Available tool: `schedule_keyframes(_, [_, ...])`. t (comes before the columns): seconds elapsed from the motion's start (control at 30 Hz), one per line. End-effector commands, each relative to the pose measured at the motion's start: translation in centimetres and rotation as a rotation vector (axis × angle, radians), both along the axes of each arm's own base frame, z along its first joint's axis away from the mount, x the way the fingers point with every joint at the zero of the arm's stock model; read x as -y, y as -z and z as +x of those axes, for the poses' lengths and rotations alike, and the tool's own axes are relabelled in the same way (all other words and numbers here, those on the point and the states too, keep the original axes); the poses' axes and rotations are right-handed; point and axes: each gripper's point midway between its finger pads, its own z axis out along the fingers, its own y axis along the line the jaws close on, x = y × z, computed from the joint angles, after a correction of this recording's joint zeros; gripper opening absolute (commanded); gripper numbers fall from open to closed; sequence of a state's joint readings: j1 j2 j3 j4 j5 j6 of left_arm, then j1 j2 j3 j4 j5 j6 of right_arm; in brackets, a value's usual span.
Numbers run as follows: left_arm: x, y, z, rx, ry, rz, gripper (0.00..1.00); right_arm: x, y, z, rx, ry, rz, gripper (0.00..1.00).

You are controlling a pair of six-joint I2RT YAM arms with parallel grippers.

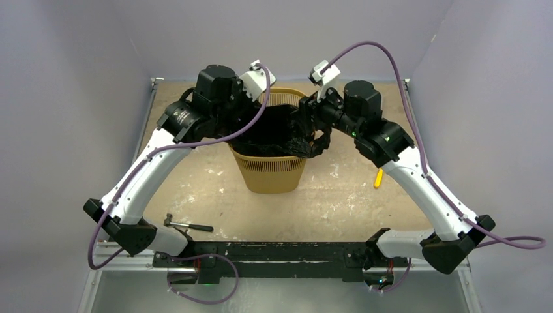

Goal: Put the trash bags into the trash bin

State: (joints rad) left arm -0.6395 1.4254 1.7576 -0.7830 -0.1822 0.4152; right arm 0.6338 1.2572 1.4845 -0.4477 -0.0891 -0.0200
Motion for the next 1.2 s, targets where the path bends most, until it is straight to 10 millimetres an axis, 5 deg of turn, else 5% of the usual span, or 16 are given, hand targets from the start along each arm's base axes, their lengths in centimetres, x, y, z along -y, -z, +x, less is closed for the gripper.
schedule_keyframes(0.0, [-0.4,-1.8,-0.3,-0.001,-0.015,-0.074,0.00,-0.1,-1.4,0.6,0.046,0.005,0.008,0.59])
schedule_keyframes(0.63, [-0.5,-2.6,0.4,-0.098,-0.060,-0.224,0.00,1.7,-1.8,0.8,0.080,0.035,-0.047,0.01])
schedule_keyframes(0.9, [2.5,-3.4,-2.7,-0.264,-0.010,-0.489,0.00,3.2,-2.9,0.2,0.096,0.074,-0.052,0.00])
schedule_keyframes(1.17, [-0.4,-6.4,-3.5,-0.203,-0.205,-0.659,0.00,4.7,-5.8,3.5,0.106,0.232,0.005,0.00])
